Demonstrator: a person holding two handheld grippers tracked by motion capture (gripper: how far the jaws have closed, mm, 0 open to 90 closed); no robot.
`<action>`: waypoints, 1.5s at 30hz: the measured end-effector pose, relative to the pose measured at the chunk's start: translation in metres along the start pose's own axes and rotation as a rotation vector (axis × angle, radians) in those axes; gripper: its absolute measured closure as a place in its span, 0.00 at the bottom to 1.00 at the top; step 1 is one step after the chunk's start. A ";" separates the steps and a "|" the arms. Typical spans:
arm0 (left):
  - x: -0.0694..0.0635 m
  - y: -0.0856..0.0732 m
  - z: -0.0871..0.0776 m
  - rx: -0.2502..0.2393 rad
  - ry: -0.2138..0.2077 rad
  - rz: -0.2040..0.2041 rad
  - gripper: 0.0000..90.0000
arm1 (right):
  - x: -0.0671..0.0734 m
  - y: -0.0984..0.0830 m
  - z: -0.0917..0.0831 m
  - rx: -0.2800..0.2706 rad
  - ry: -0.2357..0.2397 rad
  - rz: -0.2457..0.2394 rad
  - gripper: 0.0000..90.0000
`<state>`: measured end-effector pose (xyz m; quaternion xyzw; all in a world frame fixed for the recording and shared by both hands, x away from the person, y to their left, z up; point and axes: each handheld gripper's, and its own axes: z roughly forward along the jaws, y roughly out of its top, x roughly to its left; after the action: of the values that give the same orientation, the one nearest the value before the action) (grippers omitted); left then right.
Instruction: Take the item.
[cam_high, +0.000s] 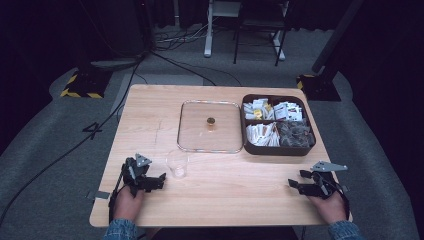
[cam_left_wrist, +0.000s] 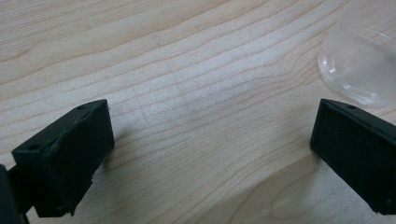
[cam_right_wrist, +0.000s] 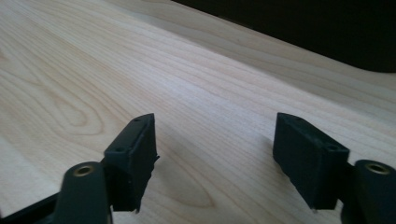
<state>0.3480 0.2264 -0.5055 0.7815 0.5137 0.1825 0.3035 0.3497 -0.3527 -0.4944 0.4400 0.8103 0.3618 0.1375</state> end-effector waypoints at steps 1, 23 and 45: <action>0.000 0.000 0.000 0.000 0.001 0.001 0.00 | 0.001 0.001 -0.001 0.014 0.001 -0.005 0.37; 0.001 0.002 0.002 -0.001 -0.002 0.003 0.00 | 0.010 0.040 -0.041 -0.119 -0.063 0.036 0.43; -0.001 0.000 0.000 -0.003 0.016 -0.017 0.00 | -0.038 0.102 -0.045 -0.155 -0.164 0.055 0.62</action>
<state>0.3473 0.2252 -0.5057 0.7752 0.5224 0.1869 0.3022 0.4098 -0.3690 -0.3939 0.4781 0.7535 0.3899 0.2272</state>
